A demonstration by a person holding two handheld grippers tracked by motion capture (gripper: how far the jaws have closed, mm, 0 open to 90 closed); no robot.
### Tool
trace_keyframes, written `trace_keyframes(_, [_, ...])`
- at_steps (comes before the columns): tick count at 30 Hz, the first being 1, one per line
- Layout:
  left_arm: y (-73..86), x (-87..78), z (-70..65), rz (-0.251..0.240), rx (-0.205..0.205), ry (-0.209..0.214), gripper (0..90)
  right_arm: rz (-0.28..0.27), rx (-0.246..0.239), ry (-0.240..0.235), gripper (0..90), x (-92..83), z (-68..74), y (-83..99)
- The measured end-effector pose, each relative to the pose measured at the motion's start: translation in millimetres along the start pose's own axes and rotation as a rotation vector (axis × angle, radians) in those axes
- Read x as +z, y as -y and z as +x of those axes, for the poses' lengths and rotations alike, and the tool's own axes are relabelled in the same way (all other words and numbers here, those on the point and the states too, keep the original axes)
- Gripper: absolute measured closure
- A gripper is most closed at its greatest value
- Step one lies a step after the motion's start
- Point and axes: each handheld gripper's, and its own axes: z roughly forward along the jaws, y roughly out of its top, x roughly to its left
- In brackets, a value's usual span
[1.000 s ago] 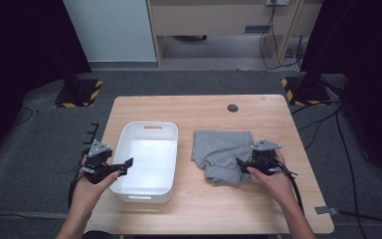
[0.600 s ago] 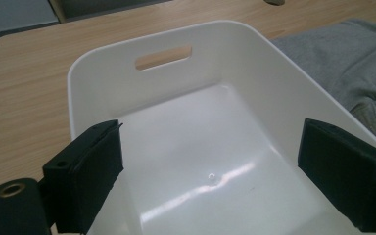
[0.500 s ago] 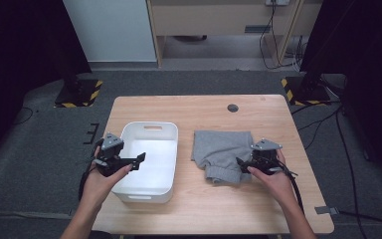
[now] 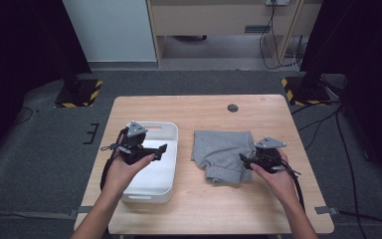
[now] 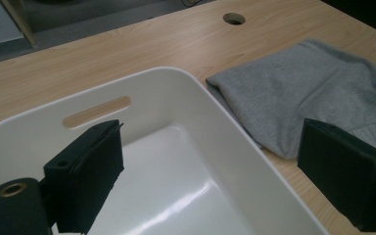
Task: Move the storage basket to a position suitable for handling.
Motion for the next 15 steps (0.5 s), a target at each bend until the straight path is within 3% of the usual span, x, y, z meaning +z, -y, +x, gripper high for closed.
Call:
trace_keyframes(6, [-9.2, 11.7, -13.4, -0.009, 0.012, 0.026, 9.8, 0.015, -0.006, -0.003, 37.5, -2.0, -3.1, -5.5])
trace_keyframes(15, [-20.2, 34.8, -33.1, 0.005, 0.035, 0.061, 10.1, 0.041, 0.029, -0.011, 44.6, -3.3, -26.3, -18.2])
